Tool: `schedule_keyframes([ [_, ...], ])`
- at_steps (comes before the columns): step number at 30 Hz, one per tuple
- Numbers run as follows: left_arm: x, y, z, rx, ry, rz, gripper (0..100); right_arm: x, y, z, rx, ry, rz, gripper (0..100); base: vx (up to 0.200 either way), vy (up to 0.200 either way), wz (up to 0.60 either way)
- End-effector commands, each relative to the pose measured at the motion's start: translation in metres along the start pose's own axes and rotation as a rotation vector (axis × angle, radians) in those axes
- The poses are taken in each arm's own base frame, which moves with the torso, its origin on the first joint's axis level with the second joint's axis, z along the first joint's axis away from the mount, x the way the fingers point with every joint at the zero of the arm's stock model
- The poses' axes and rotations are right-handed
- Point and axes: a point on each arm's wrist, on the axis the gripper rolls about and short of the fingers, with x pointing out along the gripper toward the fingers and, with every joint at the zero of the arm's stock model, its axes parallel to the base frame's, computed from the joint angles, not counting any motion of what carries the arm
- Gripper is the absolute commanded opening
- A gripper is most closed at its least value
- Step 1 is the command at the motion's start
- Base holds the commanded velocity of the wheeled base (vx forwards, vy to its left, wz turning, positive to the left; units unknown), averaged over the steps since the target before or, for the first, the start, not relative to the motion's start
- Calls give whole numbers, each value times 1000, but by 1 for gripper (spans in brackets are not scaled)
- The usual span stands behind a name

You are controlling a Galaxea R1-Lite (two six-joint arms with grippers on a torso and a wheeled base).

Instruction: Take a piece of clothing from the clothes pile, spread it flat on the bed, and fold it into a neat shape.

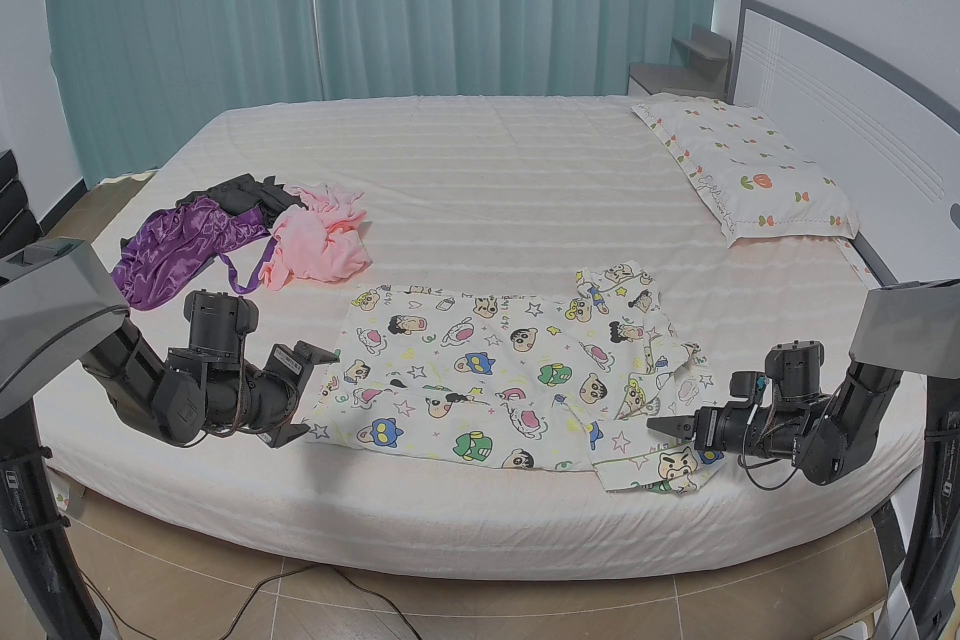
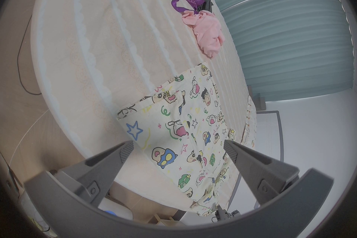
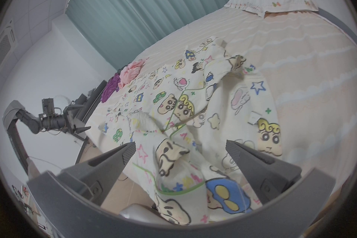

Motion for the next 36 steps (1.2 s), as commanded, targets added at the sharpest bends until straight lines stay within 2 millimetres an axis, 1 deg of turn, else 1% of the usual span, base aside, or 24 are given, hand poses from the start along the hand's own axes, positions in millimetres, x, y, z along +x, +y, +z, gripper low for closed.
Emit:
schedule_keyframes([
  [1, 1, 1, 0, -1, 4, 1, 100, 0, -8, -4, 3, 16, 45, 100, 0, 0, 0],
  [4, 2, 1, 0, -2, 4, 2, 100, 2, -9, -4, -6, 14, 57, 100, 0, 0, 0],
  [9, 2, 2, 0, -2, 4, 4, 100, 8, -11, -10, -18, 32, 62, 100, 0, 0, 0],
  [10, 2, 2, 0, -1, 4, 4, 100, 8, -12, -11, -18, 36, 61, 0, 0, 0, 0],
  [13, 2, 1, 0, -1, 5, 2, 100, 10, -12, -13, -18, 42, 60, 0, 0, 0, 0],
  [14, 2, 1, 0, -1, 5, 2, 100, 11, -12, -11, -21, 34, 61, 0, 0, 0, 0],
  [21, 2, 1, 0, -2, 4, 2, 100, 3, -12, -1, -28, -13, 59, 0, 0, 0, 0],
  [22, 2, 2, 0, -1, 5, 5, 100, -1, -10, 4, -34, -41, 59, 0, 0, 0, 0],
  [23, 2, 2, 0, -1, 5, 5, 100, -1, -10, 4, -34, -41, 59, 0, 0, 0, 0],
  [24, 2, 2, 0, -1, 5, 5, 100, -6, -9, 11, -35, -68, 56, 0, 0, 0, 0],
  [26, 2, 2, 0, 1, 5, 7, 100, -9, -8, 16, -38, -84, 56, 0, 0, 0, 0],
  [31, 3, 3, -4, 25, 14, 16, 100, -10, -9, 21, -43, -102, 54, 0, 0, 0, 0],
  [36, 6, 7, -4, 65, 14, 32, 100, -9, -14, 29, -46, -126, 45, 0, 0, 0, 0],
])
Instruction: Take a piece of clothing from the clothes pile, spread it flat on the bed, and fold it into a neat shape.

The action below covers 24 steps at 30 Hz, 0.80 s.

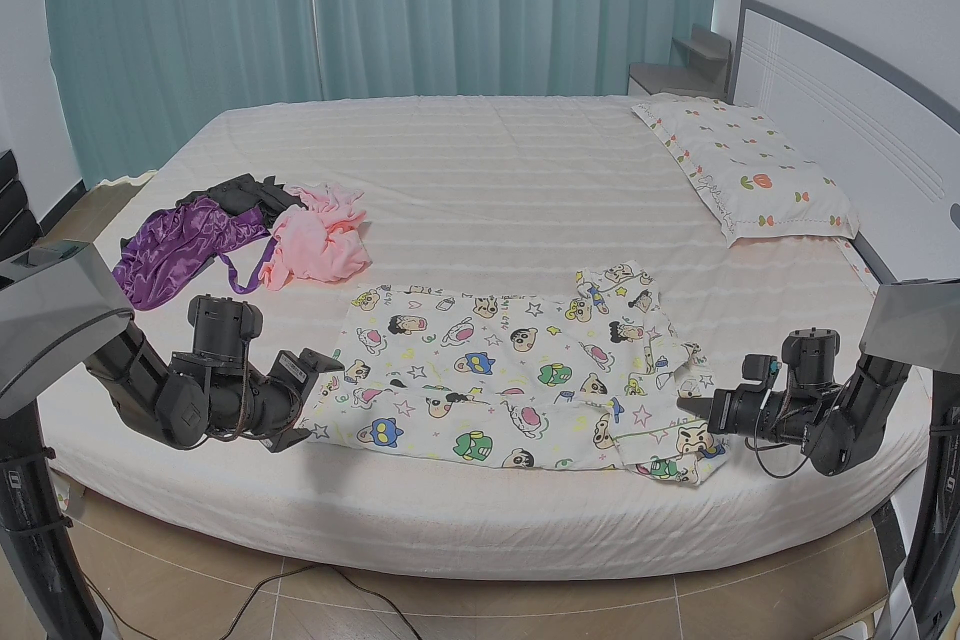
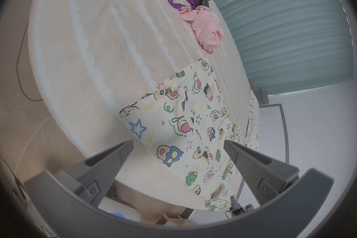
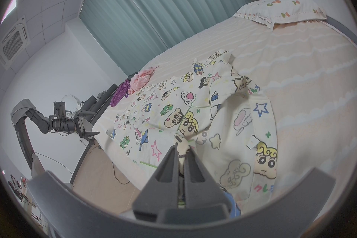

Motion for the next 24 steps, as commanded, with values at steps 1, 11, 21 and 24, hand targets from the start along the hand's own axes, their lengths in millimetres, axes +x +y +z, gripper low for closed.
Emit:
schedule_keyframes([
  [1, 3, 3, -1, 1, 5, 10, 100, 1, -2, 9, -12, -30, 0, 0, 0, 0, 0],
  [11, 2, 1, 2, -6, -6, 2, 100, 4, -14, 16, 8, -31, -27, 0, 0, 0, 0],
  [21, 0, -1, 3, -10, -11, -6, 100, 17, -25, 8, 22, -12, -50, 0, 0, 0, 0],
  [24, 0, -1, 4, -10, -11, -9, 100, 20, -27, 8, 21, -23, -73, 100, 0, 0, 0],
])
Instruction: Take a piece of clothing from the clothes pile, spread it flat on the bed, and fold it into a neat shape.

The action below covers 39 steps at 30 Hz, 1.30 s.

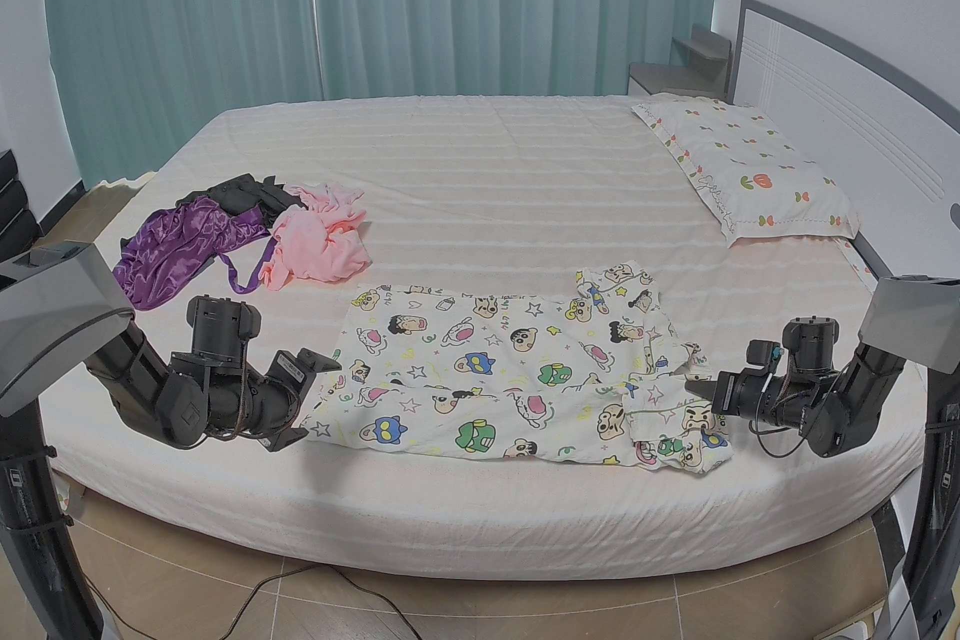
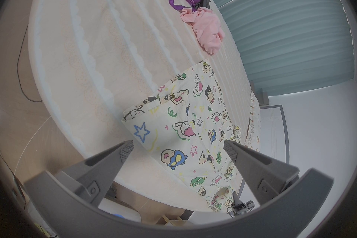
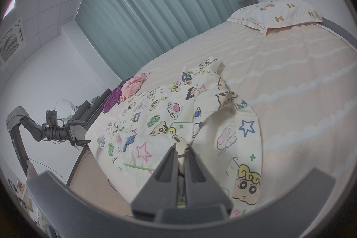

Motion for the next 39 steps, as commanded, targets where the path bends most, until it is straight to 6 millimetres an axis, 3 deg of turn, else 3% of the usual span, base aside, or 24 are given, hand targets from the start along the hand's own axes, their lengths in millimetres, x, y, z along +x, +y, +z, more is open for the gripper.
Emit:
schedule_keyframes([
  [1, -1, -2, 0, 1, 0, -8, 100, 5, -4, -2, 6, -5, -29, 100, 0, 0, 0],
  [10, -13, -11, 0, 14, 9, -53, 100, -20, 0, 26, 80, -122, -104, 100, 0, 0, 0],
  [11, -19, -15, 1, 15, 17, -76, 100, -33, 4, 35, 123, -173, -151, 100, 0, 0, 0],
  [14, -21, -16, 1, 8, 21, -83, 100, -45, 11, 40, 159, -209, -173, 100, 0, 0, 0],
  [15, -23, -20, 3, -45, 11, -95, 100, -61, 24, 43, 217, -243, -189, 100, 0, 0, 0],
  [21, -31, -23, 8, -129, 27, -141, 100, -94, 53, 39, 310, -275, -176, 100, 133, 0, 0],
  [27, -31, -18, 5, -128, 67, -136, 100, -92, 57, 20, 391, -210, -172, 100, 200, 0, 0],
  [35, -30, -11, 2, -67, 89, -124, 100, -92, 60, 15, 386, -208, -144, 100, 200, 0, 0],
  [39, -29, -9, 1, -59, 88, -130, 100, -91, 65, 9, 377, -189, -129, 100, 0, 0, 0],
])
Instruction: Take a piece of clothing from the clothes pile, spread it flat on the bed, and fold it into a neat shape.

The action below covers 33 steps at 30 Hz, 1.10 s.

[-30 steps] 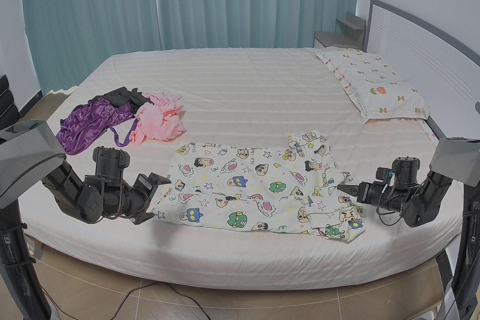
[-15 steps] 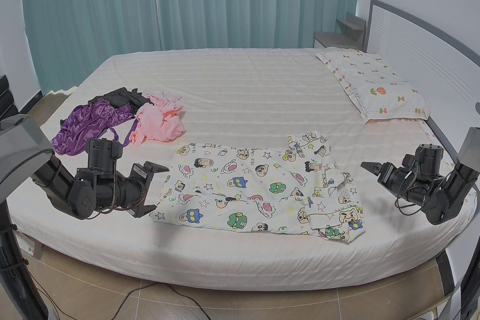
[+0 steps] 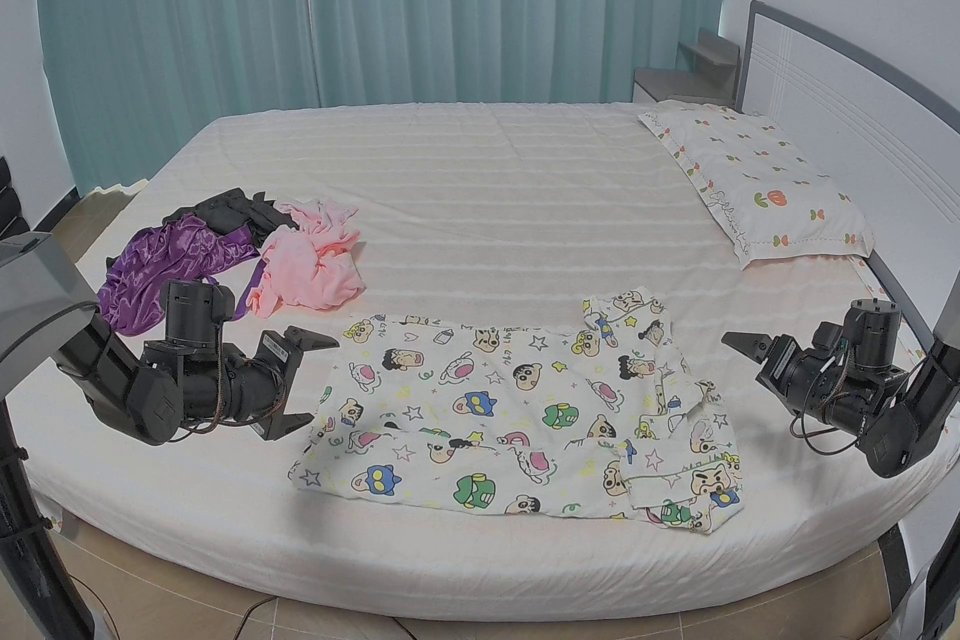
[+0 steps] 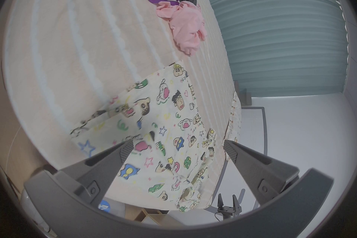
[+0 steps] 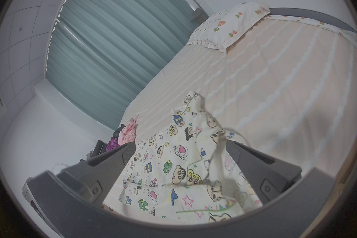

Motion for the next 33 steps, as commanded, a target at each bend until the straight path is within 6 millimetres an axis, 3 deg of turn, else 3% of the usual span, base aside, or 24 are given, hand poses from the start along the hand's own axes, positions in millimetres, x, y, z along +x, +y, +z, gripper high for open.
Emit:
schedule_keyframes([
  [1, 0, 3, -1, -2, 3, 9, 100, -2, 3, -6, -7, 19, 11, 100, 0, 0, 0],
  [4, 0, 3, -2, 4, 5, 9, 100, -3, 4, -9, -11, 21, 14, 100, 0, 0, 0],
  [10, -1, 5, -4, 3, 8, 14, 100, -3, 4, -10, -13, 22, 19, 100, -100, -200, 0],
  [33, 0, 0, -1, 10, -17, -34, 100, -4, 7, -18, -21, 49, 23, 100, 0, 0, 0],
])
